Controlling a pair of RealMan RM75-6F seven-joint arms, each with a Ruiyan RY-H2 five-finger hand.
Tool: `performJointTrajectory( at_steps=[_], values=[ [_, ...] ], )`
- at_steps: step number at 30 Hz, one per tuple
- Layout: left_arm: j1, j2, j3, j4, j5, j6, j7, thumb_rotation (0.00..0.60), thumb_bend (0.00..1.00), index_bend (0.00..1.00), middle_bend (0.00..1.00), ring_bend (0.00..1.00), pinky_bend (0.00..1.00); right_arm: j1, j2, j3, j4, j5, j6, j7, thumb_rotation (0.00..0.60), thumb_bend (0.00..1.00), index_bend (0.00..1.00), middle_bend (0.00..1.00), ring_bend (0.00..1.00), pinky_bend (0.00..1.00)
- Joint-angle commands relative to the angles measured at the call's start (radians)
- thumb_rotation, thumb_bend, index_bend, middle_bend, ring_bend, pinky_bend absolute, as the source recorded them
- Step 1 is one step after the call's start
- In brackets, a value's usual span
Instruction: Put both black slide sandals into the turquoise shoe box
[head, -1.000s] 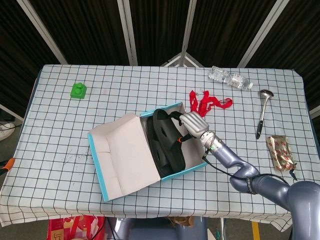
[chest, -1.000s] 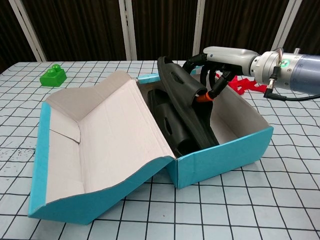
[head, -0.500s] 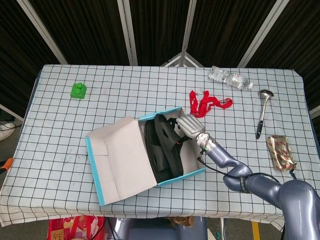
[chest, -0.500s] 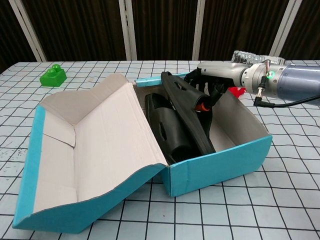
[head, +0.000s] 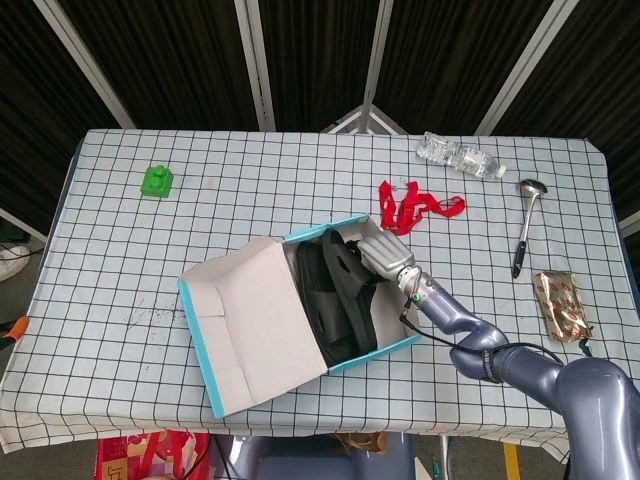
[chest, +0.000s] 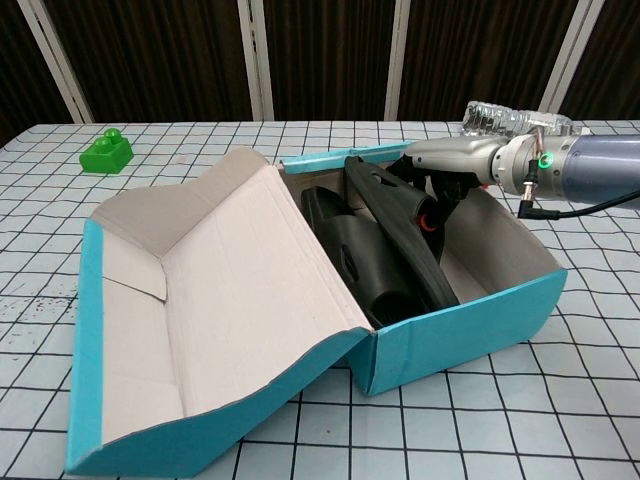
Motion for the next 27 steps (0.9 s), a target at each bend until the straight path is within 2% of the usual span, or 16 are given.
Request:
performJointTrajectory(
  at_steps=[1,7,15,21,27],
  values=[
    [0.000,0.000,0.001,-0.001,0.001,0.000,0.002,0.600,0.27,0.07,0.00,0.00,0.01,-0.004,-0.001,-0.009,0.006,0.002,0.000,-0.034,0.600,0.73,0.45,0.46,0.47,0.56],
    [-0.001,-0.001,0.003,-0.002,0.002,-0.004,0.006,0.600,0.27,0.07,0.00,0.00,0.01,-0.009,0.011,0.002,-0.017,0.028,0.003,-0.092,0.600,0.73,0.45,0.43,0.47,0.56],
    [-0.002,-0.001,0.004,-0.004,0.002,-0.006,0.006,0.600,0.27,0.07,0.00,0.00,0.01,-0.018,0.068,0.047,-0.118,0.139,-0.015,-0.173,0.600,0.72,0.45,0.37,0.41,0.55],
    [-0.002,0.000,0.006,-0.005,0.004,-0.007,0.006,0.600,0.27,0.07,0.00,0.00,0.01,-0.019,0.111,0.065,-0.192,0.212,-0.028,-0.228,0.600,0.54,0.35,0.32,0.34,0.48],
    [-0.002,0.001,0.008,-0.007,0.006,-0.007,0.005,0.600,0.27,0.07,0.00,0.00,0.01,-0.010,0.144,0.070,-0.247,0.305,-0.032,-0.317,0.600,0.46,0.25,0.22,0.22,0.36]
  ],
)
